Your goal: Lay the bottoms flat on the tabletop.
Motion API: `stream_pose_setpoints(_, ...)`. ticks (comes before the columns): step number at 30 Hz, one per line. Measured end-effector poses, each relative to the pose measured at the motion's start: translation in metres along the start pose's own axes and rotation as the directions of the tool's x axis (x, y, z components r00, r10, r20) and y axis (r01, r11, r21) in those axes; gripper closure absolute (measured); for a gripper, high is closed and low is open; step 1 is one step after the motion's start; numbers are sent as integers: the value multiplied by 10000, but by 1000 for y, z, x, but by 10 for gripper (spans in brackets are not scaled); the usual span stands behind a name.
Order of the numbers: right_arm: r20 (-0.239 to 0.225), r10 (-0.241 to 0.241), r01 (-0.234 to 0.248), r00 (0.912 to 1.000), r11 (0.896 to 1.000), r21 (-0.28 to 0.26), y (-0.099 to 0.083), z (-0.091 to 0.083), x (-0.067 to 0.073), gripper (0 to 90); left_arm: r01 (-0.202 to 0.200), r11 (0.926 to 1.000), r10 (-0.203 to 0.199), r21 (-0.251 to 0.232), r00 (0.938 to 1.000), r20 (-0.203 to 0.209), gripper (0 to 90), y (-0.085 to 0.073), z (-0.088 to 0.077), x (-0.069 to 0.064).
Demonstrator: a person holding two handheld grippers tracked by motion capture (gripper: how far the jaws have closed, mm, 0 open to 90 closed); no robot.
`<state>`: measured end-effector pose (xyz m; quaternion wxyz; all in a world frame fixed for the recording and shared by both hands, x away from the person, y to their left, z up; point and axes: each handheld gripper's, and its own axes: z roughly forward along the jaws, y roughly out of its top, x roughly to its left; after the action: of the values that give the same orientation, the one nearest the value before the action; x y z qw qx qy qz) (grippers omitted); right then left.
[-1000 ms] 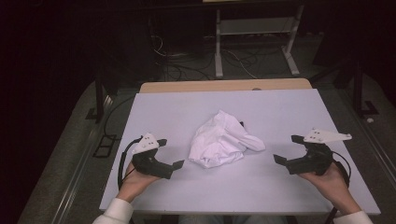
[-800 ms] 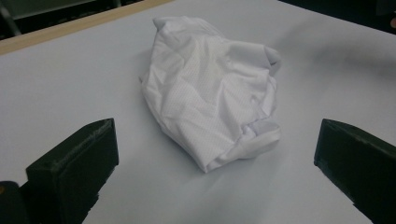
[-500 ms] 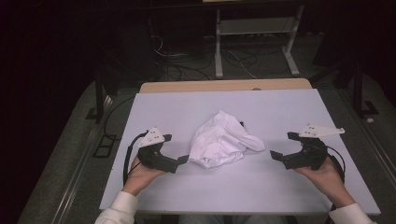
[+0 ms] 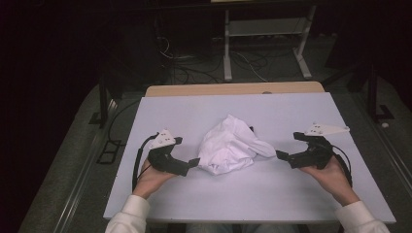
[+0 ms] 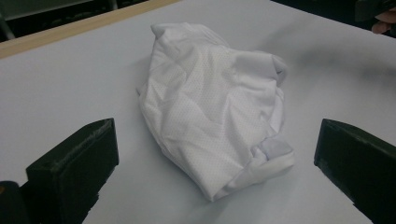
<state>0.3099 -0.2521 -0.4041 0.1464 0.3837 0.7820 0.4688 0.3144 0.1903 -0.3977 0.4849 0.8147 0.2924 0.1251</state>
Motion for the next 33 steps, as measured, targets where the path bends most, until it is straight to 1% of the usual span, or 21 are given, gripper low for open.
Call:
stream_pose_setpoints(7, -30, -10, 11, 10000, 9998, 214, -1, 9, -3, 0, 37, 10000, -37, 62, 10000, -79, 0, -3, 5, 2)
stream_pose_setpoints(9, -26, 0, 1, 10000, 9997, 242, -1, 10, -4, 0, 105, 9999, -104, 44, 9999, -81, 0, -4, 7, 3)
stream_pose_setpoints(11, -65, 109, -108, 9999, 9997, 199, -1, 15, -7, 0, 168, 9999, -167, 38, 9998, -108, 0, -6, 9, 4)
stream_pose_setpoints(14, -101, 174, -173, 9998, 9998, 142, -2, 19, -8, 0, 183, 9997, -180, 151, 9997, -190, 0, -7, 12, 6)
stream_pose_setpoints(15, -147, 247, -246, 9996, 9997, 80, -3, 23, -9, 0, 177, 9997, -173, 183, 9996, -228, 0, -8, 13, 7)
stream_pose_setpoints(18, -223, 288, -285, 9993, 9995, 124, -4, 28, -9, 0, 218, 9997, -215, 123, 9995, -241, 0, -8, 16, 8)
stream_pose_setpoints(20, -257, 232, -227, 9994, 9996, 194, -3, 32, -10, 0, 227, 9997, -226, 62, 9994, -275, 0, -8, 17, 9)
stream_pose_setpoints(24, -294, 167, -163, 9994, 9998, 136, -3, 35, -9, 0, 313, 9995, -314, -44, 9991, -302, 0, -9, 19, 12)
stream_pose_setpoints(27, -341, 151, -147, 9993, 9998, 122, -3, 39, -9, 0, 304, 9995, -305, -32, 9992, -251, 0, -10, 22, 13)
stream_pose_setpoints(28, -335, 131, -124, 9994, 9997, 212, -4, 42, -9, 0, 227, 9997, -226, 31, 9995, -227, 0, -10, 24, 14)
stream_pose_setpoints(30, -361, 87, -74, 9993, 9993, 365, -5, 46, -9, 0, 205, 9997, -202, 124, 9996, -187, 0, -11, 26, 13)
stream_pose_setpoints(31, -412, 73, -53, 9991, 9988, 487, -6, 50, -9, 0, 198, 9997, -196, 167, 9997, -135, 0, -11, 28, 12)
stream_pose_setpoints(33, -428, 42, -18, 9991, 9984, 559, -7, 52, -9, 0, 68, 9997, -69, 249, 10000, 28, 0, -11, 31, 9)
